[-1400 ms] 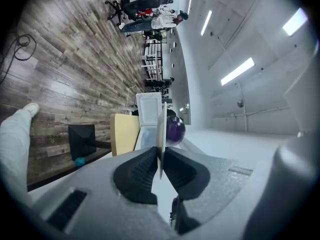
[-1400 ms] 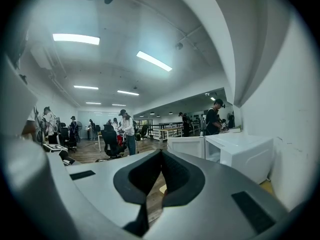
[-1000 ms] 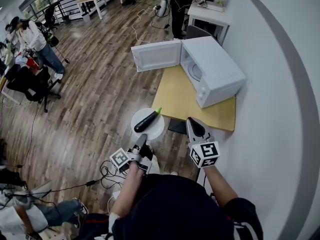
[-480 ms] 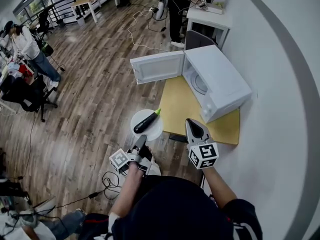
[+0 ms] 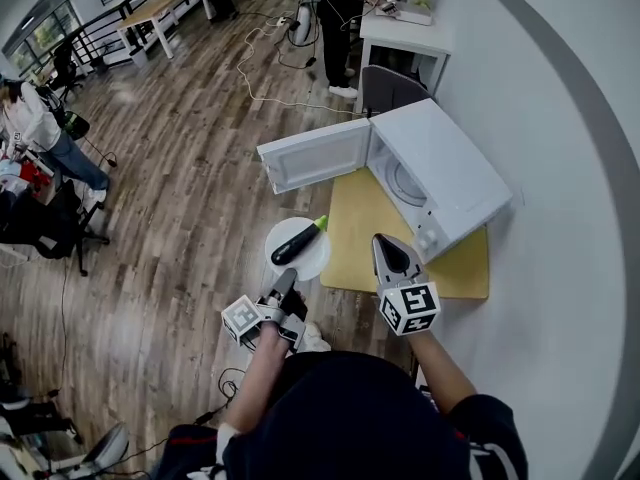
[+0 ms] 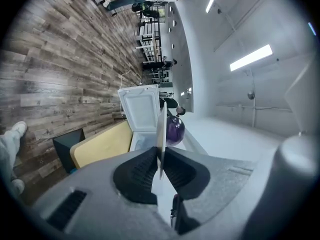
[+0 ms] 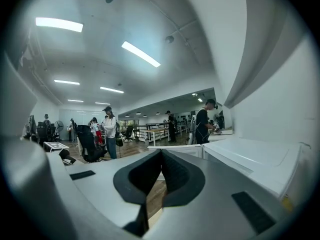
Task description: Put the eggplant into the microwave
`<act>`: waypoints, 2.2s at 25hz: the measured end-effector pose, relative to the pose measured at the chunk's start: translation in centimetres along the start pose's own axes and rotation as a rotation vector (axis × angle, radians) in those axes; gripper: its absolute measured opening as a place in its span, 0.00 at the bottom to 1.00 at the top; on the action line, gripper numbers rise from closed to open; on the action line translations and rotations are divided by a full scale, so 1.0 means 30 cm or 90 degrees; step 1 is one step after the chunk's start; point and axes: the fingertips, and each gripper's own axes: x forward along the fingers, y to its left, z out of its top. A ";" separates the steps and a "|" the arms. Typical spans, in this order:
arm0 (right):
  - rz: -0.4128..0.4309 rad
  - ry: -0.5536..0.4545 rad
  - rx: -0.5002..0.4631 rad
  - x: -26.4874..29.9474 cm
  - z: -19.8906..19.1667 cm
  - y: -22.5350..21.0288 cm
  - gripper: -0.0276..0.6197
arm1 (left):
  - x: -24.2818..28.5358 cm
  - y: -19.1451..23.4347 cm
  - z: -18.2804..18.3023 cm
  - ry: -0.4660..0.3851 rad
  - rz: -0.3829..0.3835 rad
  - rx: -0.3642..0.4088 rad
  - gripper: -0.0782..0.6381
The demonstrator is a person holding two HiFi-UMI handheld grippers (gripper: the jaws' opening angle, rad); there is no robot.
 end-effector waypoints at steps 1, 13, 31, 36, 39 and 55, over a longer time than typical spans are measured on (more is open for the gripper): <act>-0.006 -0.001 -0.001 0.024 0.006 0.003 0.06 | 0.015 0.011 0.027 0.010 0.001 0.002 0.16; -0.067 0.003 0.007 0.231 -0.012 0.029 0.06 | 0.149 0.033 0.219 0.086 0.003 0.017 0.16; -0.120 0.012 0.033 0.306 -0.044 -0.153 0.06 | 0.347 0.068 0.170 0.159 0.021 -0.001 0.16; -0.125 0.009 0.037 0.349 -0.037 -0.235 0.06 | 0.462 0.039 0.151 0.176 0.006 0.013 0.16; -0.124 0.005 0.033 0.374 -0.022 -0.284 0.06 | 0.525 0.037 0.138 0.181 0.013 0.010 0.16; -0.113 -0.014 0.048 0.454 -0.003 -0.523 0.06 | 0.772 0.025 0.031 0.204 0.024 0.033 0.16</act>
